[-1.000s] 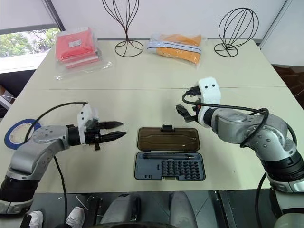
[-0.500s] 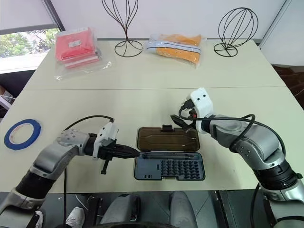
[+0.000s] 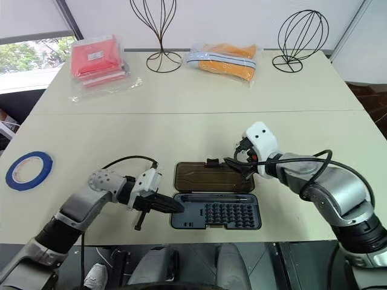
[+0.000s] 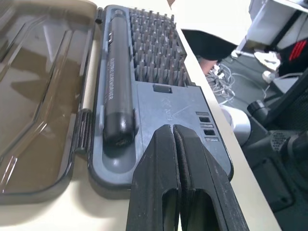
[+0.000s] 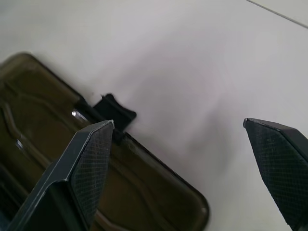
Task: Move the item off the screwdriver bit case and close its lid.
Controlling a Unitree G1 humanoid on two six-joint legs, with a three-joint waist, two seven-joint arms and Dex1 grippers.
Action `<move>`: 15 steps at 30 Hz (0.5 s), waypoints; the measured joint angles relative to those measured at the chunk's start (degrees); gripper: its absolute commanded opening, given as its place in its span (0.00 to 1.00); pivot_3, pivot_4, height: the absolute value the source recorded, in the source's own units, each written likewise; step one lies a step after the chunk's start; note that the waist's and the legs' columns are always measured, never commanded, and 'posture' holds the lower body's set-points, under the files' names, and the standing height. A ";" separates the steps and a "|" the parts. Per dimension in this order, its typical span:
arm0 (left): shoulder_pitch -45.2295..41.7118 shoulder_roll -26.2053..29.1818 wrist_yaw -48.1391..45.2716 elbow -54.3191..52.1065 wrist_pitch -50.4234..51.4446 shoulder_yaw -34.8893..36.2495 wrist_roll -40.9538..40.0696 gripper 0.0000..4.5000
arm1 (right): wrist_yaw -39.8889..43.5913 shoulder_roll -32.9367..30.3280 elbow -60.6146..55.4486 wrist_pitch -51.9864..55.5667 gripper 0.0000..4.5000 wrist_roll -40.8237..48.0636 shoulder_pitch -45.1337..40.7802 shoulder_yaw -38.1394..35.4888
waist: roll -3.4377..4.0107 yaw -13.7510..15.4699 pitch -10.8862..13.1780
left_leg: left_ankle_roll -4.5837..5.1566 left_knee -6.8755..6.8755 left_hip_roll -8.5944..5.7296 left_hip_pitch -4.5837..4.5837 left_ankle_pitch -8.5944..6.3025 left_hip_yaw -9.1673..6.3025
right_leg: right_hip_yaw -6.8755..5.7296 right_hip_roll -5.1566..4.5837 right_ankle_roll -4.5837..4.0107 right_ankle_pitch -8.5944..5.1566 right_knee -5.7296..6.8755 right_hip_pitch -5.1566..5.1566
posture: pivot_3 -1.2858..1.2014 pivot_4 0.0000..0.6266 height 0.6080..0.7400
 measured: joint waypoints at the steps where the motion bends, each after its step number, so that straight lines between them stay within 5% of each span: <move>1: -0.01 -0.24 0.02 0.44 -1.02 -0.20 0.26 0.02 | 1.64 -0.63 0.96 -0.71 1.00 -1.35 -0.82 0.27 | 0.02 0.00 -0.01 | 0.00 0.00 0.00 0.01 0.00 0.01 | 0.00 0.00 0.00 0.00 0.00 0.01 | 0.52 0.24 1.00; 15: 0.01 -1.73 0.69 1.78 -3.64 -0.79 1.42 0.02 | 22.07 -1.47 12.79 -9.31 1.00 -16.67 -4.93 9.14 | 0.11 0.05 -0.07 | 0.00 0.04 -0.02 0.10 0.00 0.00 | 0.00 -0.01 0.00 0.00 0.02 0.12 | 0.52 0.24 1.00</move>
